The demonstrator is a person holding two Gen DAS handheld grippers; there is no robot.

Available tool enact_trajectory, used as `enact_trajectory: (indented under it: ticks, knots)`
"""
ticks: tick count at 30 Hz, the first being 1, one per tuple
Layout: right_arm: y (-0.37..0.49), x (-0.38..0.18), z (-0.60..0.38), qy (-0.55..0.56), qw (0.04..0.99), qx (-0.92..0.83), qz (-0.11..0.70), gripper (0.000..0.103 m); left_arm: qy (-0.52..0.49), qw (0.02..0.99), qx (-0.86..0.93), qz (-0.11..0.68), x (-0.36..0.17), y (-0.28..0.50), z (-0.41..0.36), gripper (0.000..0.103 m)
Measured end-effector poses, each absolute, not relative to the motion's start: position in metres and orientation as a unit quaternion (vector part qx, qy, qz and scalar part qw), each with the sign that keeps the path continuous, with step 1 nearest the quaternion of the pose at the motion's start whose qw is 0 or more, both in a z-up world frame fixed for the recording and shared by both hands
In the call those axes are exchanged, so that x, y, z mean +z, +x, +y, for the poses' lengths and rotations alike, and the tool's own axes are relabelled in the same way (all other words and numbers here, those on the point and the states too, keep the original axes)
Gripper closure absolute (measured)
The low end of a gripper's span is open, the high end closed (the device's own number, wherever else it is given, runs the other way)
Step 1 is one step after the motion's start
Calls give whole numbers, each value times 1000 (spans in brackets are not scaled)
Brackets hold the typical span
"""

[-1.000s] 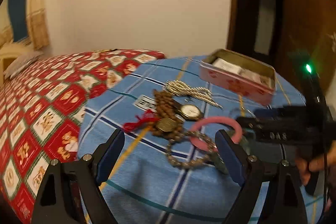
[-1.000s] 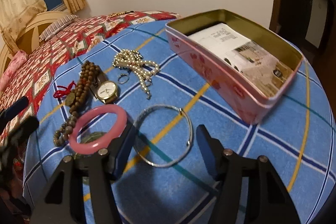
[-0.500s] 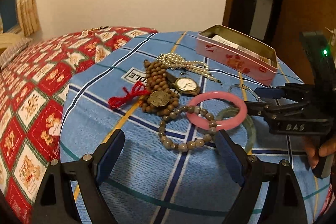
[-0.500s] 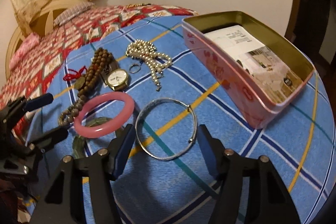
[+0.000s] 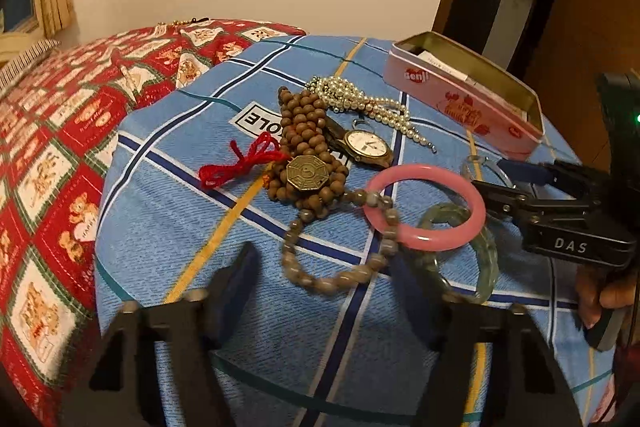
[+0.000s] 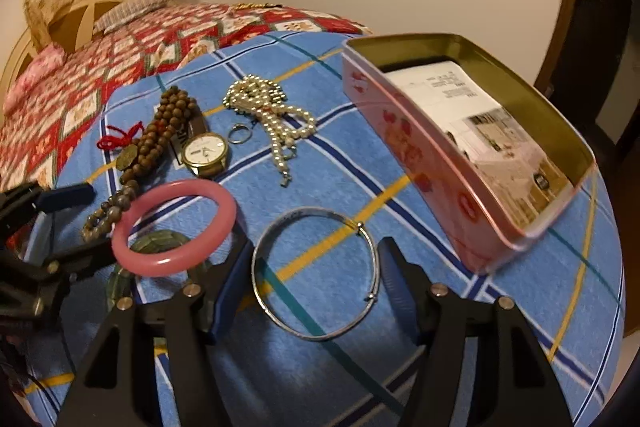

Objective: Organize jewelry
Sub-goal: 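Grasp the dark bead bracelet with the left tool while the right tool grasps the silver bangle, then carry both held bracelets into the pink tin and open both tools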

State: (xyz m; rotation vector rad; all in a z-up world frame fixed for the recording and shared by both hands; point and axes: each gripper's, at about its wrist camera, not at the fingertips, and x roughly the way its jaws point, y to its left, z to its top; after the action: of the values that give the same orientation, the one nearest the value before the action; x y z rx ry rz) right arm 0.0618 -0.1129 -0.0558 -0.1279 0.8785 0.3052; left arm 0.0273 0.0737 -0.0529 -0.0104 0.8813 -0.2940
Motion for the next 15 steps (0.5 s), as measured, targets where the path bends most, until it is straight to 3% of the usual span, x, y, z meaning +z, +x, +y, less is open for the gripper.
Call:
enact_trajectory:
  ticks: [3, 7, 12, 15]
  knots:
    - [58, -53, -126, -14, 894, 156, 419, 36, -18, 894, -145, 424, -53, 28, 77, 54]
    - [54, -51, -147, 77, 893, 177, 407, 36, -22, 894, -147, 423, -53, 26, 78, 81]
    - [49, -47, -158, 125, 894, 183, 389, 36, -32, 896, -155, 415, -52, 23, 81, 95]
    - [45, -44, -157, 125, 899, 182, 379, 36, -20, 901, -158, 403, -48, 14, 78, 95]
